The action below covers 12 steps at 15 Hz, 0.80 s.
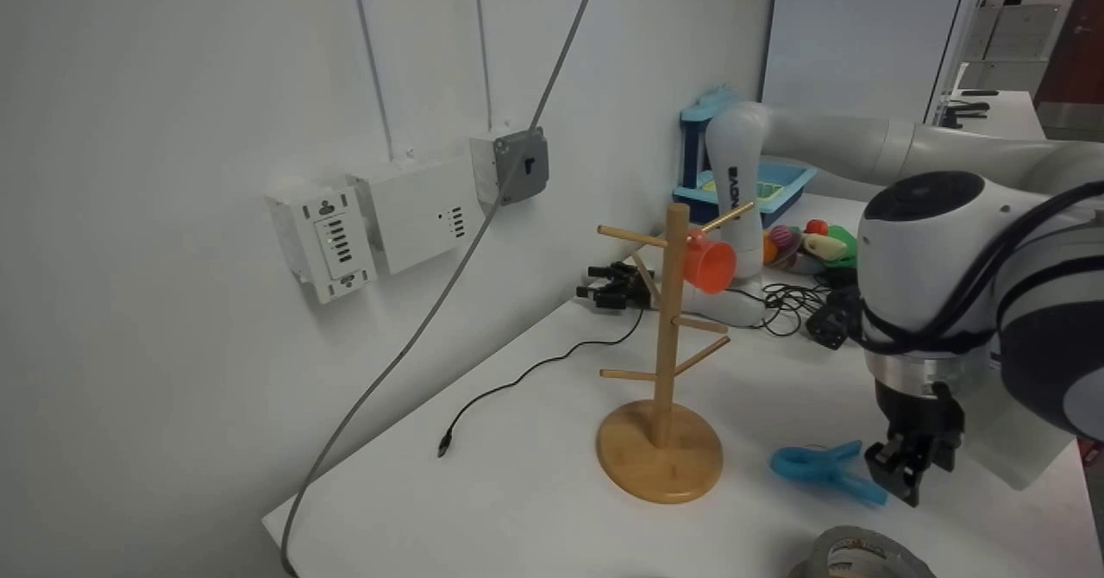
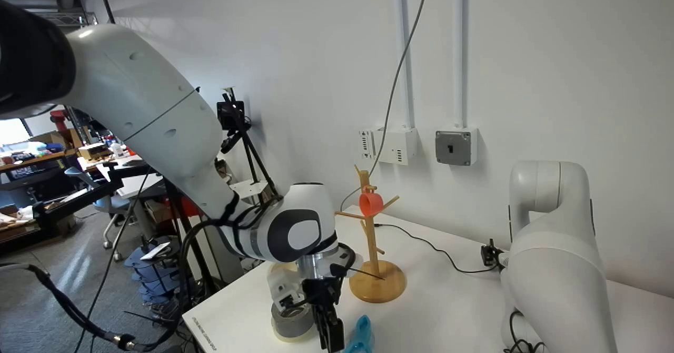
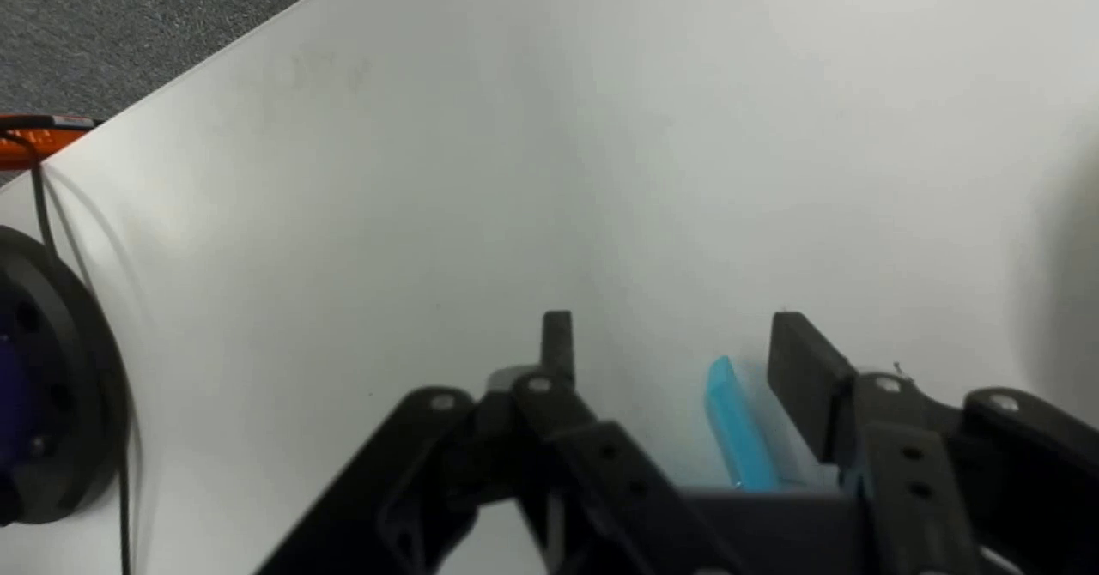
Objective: Remove the blue and orange objects from the hanger
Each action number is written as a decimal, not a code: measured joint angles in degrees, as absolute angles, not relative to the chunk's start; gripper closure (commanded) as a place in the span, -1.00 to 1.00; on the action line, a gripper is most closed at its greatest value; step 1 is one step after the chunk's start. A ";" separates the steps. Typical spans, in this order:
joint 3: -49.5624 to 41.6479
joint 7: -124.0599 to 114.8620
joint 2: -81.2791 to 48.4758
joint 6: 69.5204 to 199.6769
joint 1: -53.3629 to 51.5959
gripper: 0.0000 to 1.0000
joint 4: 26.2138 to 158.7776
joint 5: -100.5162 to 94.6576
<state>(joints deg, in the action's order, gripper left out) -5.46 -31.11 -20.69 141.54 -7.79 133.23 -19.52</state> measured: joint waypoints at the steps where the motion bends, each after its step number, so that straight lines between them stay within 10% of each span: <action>1: -5.54 -31.11 -20.69 141.54 -7.79 -0.98 133.18 -19.52; 12: -5.60 -23.94 -15.68 142.42 -7.43 -1.00 128.80 -19.50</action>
